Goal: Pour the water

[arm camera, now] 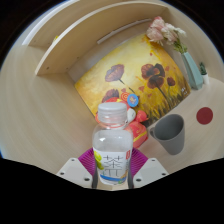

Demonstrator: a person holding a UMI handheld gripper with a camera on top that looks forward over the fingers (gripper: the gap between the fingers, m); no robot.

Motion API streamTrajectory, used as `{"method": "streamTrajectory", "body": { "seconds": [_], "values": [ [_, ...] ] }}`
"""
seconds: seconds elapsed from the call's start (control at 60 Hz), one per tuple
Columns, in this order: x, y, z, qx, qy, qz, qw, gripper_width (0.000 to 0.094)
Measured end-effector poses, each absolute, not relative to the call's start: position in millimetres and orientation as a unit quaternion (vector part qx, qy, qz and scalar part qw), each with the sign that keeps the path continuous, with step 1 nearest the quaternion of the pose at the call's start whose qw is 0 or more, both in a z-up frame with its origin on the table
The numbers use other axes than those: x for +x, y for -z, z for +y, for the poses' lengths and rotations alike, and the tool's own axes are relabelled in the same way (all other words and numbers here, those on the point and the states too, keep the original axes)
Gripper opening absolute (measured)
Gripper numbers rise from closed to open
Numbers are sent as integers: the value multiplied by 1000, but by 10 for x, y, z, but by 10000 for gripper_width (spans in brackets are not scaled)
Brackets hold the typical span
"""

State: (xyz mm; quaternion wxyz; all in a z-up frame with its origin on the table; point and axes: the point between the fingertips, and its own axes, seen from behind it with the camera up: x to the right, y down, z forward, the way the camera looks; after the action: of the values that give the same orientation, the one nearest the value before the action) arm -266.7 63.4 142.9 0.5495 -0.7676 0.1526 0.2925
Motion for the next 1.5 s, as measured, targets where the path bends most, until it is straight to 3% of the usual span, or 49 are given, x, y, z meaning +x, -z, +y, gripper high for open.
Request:
{"method": "streamTrajectory", "body": {
  "seconds": [0.217,0.583,0.767,0.867,0.983,1.083,1.167,1.25,1.383,1.5],
  "values": [
    [-2553,-1765,1027,-669,-470,330,471,415],
    [-2261,-1778,1345,-474,-619,545,309,414],
    [-2159,-1786,1425,-409,-644,595,254,430],
    [-2076,-1799,1451,-382,-648,611,246,430],
    [-2114,-1754,1439,-392,-642,616,236,428],
    [-2137,-1823,1410,-432,-629,590,263,429],
    [-2122,-2049,1418,-474,-611,543,327,424],
    [-2090,-2239,1361,-571,-559,455,393,428],
    [-1887,-2416,1310,-711,-423,295,479,430],
    [-1428,-2580,1344,-767,-279,185,547,431]
  ]
}}
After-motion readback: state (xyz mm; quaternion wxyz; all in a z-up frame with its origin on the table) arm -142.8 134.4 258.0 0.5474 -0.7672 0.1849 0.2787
